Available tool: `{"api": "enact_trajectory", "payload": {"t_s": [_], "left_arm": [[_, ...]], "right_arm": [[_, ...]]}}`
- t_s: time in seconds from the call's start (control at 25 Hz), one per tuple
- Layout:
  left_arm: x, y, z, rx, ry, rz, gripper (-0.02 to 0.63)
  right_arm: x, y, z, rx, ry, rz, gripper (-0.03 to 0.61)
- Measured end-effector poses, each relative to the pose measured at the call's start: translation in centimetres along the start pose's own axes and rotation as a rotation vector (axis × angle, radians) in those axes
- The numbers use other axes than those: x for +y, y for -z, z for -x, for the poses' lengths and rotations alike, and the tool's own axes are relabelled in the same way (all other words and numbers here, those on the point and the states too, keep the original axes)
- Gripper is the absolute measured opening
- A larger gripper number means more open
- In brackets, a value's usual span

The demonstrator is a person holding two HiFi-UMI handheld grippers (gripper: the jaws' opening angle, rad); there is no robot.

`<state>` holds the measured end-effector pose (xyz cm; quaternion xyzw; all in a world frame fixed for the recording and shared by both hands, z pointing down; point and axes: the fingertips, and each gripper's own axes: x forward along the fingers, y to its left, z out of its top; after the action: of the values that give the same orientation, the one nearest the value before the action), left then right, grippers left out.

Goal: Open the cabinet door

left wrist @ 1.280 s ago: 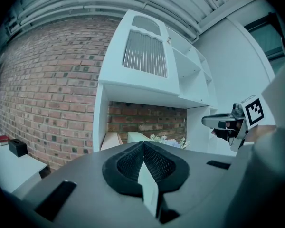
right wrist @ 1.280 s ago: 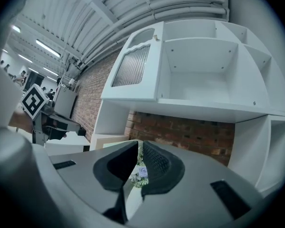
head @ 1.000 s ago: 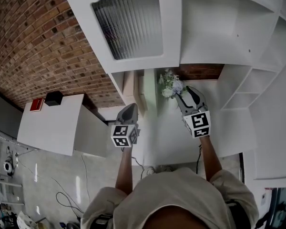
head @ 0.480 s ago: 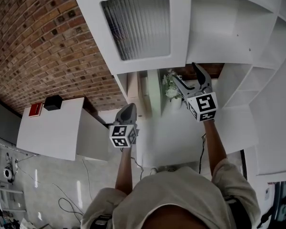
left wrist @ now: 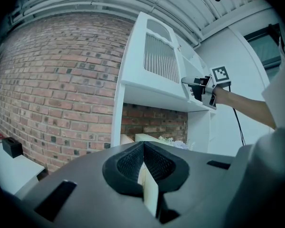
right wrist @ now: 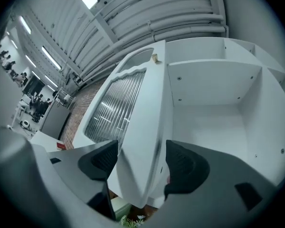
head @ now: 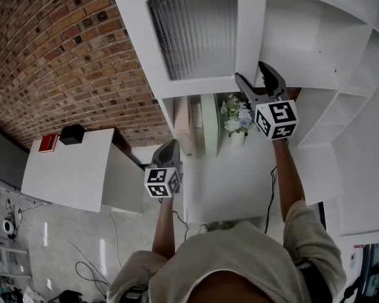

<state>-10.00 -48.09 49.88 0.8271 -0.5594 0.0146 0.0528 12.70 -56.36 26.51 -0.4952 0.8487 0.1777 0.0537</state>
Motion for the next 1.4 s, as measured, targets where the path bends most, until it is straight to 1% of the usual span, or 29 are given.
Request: {"api": "enact_trajectory", "payload": {"t_s": [0.2, 0.48, 0.6, 0.8, 1.04, 1.2, 1.4], "left_arm": [[0.2, 0.1, 0.0, -0.002, -0.003, 0.008, 0.026], [0.6, 0.2, 0.5, -0.007, -0.023, 0.023, 0.026], [0.5, 0.3, 0.7, -0.007, -0.027, 0.027, 0.026], [-0.1, 0.4, 1.3, -0.009, -0.035, 0.028, 0.026], [-0.3, 0.6, 2.5, -0.008, -0.069, 0.033, 0.027], [-1.3, 0.9, 3.0, -0.013, -0.076, 0.031, 0.026], [-2.7, 1.2, 3.4, -0.009, -0.075, 0.029, 0.026]], "right_arm": [[0.1, -1.1, -1.0, -0.027, 0.005, -0.031, 0.308], [-0.4, -0.9, -1.7, -0.025, 0.053, -0.031, 0.295], [-0.6, -0.8, -1.8, -0.008, 0.068, -0.031, 0.302], [-0.4, -0.8, -1.7, 0.013, 0.061, -0.036, 0.291], [-0.3, -0.9, -1.5, 0.023, 0.072, -0.029, 0.278], [-0.1, -0.8, -1.0, 0.036, 0.067, -0.030, 0.275], [0.3, -1.4, 0.6, 0.004, 0.074, -0.027, 0.276]]}}
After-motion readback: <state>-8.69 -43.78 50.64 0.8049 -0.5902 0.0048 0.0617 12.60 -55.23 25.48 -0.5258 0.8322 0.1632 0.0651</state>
